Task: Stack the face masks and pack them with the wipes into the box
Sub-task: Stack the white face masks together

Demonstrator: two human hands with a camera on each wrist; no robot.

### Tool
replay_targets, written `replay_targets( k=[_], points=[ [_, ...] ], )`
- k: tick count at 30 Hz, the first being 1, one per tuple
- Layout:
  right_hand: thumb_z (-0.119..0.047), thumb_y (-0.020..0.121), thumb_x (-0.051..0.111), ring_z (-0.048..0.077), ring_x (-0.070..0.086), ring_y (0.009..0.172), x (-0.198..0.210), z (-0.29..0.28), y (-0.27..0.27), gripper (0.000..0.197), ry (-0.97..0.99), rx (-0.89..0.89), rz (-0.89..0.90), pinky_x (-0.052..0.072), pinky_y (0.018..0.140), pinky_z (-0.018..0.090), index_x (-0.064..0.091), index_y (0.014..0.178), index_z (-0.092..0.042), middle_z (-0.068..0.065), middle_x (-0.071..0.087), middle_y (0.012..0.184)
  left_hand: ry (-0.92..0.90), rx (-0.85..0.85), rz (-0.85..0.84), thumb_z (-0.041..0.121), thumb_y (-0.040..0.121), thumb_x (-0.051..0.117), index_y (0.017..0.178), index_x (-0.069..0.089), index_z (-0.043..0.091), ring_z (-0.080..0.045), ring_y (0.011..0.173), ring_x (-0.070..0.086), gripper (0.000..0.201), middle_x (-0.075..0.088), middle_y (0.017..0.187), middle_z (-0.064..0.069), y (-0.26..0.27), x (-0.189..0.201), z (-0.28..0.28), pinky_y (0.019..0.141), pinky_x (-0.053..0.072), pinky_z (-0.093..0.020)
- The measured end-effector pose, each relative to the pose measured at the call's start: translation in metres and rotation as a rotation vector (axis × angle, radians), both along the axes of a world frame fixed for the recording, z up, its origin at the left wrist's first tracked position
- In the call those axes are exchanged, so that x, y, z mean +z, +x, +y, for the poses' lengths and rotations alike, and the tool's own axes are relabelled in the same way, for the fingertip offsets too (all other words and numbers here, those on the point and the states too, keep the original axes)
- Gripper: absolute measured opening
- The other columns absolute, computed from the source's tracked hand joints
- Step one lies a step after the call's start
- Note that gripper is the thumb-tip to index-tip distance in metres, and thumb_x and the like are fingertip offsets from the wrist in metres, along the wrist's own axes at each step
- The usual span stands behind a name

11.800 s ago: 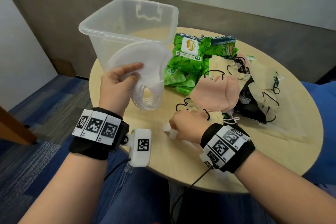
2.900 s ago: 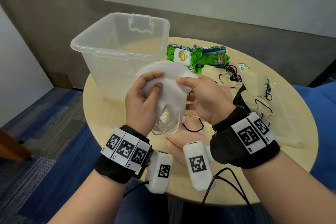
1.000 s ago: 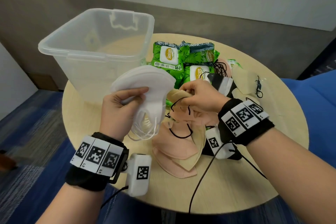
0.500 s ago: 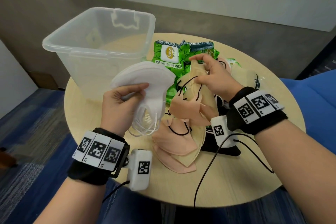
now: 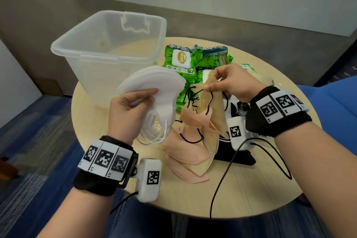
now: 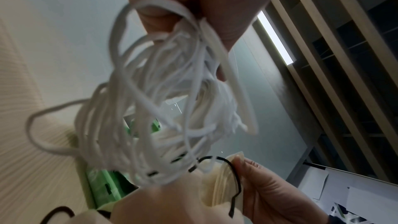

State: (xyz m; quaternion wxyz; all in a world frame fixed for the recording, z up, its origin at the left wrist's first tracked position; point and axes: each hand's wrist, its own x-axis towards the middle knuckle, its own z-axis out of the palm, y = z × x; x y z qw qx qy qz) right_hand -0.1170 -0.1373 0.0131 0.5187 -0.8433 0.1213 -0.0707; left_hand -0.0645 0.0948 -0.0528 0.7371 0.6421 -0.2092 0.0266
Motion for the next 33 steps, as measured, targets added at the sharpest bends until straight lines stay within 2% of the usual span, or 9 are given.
replay_targets(
  k=[3,7,11,14,17,22,25,30,33],
  points=[
    [-0.018,0.061,0.08,0.018,0.059,0.059,-0.002,0.0,0.005,0.022,-0.009,-0.061,-0.026,0.049,0.054,0.026,0.059,0.064,-0.014,0.014,0.061,0.074,-0.002,-0.001,0.003,-0.009,0.082,0.06,0.087,0.071,0.018,0.009,0.078,0.063,0.03,0.07,0.071,0.022,0.0,0.0,0.001,0.073,0.045,-0.007],
    [-0.016,0.069,0.078,0.011,0.057,0.08,-0.001,0.004,0.01,0.017,-0.096,-0.091,-0.16,0.044,0.082,0.028,0.061,0.07,-0.012,0.004,0.063,0.085,-0.011,0.004,0.005,-0.009,0.082,0.06,0.088,0.07,0.017,0.008,0.078,0.063,0.029,0.07,0.071,0.022,0.001,0.001,0.001,0.073,0.045,-0.007],
    [-0.016,0.079,0.072,0.019,0.054,0.069,0.007,0.011,0.009,0.02,-0.116,-0.127,-0.3,0.047,0.059,0.026,0.053,0.072,-0.016,0.017,0.062,0.081,-0.016,0.008,0.001,-0.009,0.083,0.059,0.09,0.07,0.017,0.009,0.077,0.063,0.03,0.069,0.07,0.023,0.001,0.003,0.003,0.073,0.045,-0.006],
    [-0.028,0.082,0.069,0.018,0.051,0.071,0.011,0.014,0.011,0.023,-0.164,-0.166,-0.391,0.044,0.064,0.034,0.048,0.072,-0.026,-0.001,0.056,0.073,-0.013,0.014,0.008,-0.009,0.083,0.06,0.087,0.07,0.018,0.009,0.077,0.062,0.029,0.07,0.071,0.023,0.003,0.002,0.004,0.073,0.045,-0.007],
    [-0.036,0.087,0.06,0.016,0.047,0.072,0.007,0.018,0.016,0.022,-0.228,-0.256,-0.411,0.04,0.067,0.033,0.043,0.076,-0.028,-0.002,0.054,0.077,-0.016,0.024,0.007,-0.009,0.083,0.06,0.088,0.07,0.018,0.008,0.077,0.062,0.029,0.07,0.07,0.023,0.004,0.002,0.004,0.074,0.045,-0.008],
    [-0.028,0.099,0.041,0.013,0.044,0.077,-0.031,0.033,0.019,0.015,-0.13,-0.296,-0.109,0.037,0.066,0.027,0.039,0.1,-0.013,-0.001,0.046,0.082,-0.013,0.034,-0.008,-0.009,0.083,0.059,0.091,0.069,0.018,0.009,0.077,0.062,0.03,0.069,0.07,0.024,0.004,0.004,0.006,0.075,0.046,-0.008],
    [-0.016,0.096,0.041,0.025,0.053,0.083,-0.059,0.034,0.015,0.007,-0.102,-0.243,0.108,0.044,0.067,0.033,0.04,0.102,-0.013,0.013,0.054,0.098,-0.005,0.033,-0.005,-0.009,0.083,0.059,0.092,0.069,0.018,0.009,0.079,0.062,0.03,0.069,0.071,0.024,0.005,0.002,0.006,0.076,0.045,-0.007],
    [-0.003,0.087,0.041,0.034,0.052,0.105,-0.067,0.008,-0.007,0.022,-0.568,-0.37,0.249,0.042,0.082,0.033,0.055,0.105,-0.005,0.018,0.057,0.115,0.011,0.032,-0.012,-0.009,0.083,0.058,0.098,0.068,0.015,0.012,0.076,0.061,0.029,0.068,0.069,0.026,0.004,0.001,0.006,0.073,0.044,-0.005],
    [-0.01,0.084,0.057,0.034,0.054,0.107,-0.074,-0.01,-0.021,0.027,-0.603,-0.452,0.395,0.039,0.075,0.031,0.053,0.109,-0.001,0.022,0.057,0.116,0.009,0.028,-0.009,-0.009,0.084,0.058,0.101,0.067,0.013,0.012,0.075,0.061,0.029,0.068,0.068,0.026,0.001,0.001,0.003,0.072,0.044,-0.005]
  ],
)
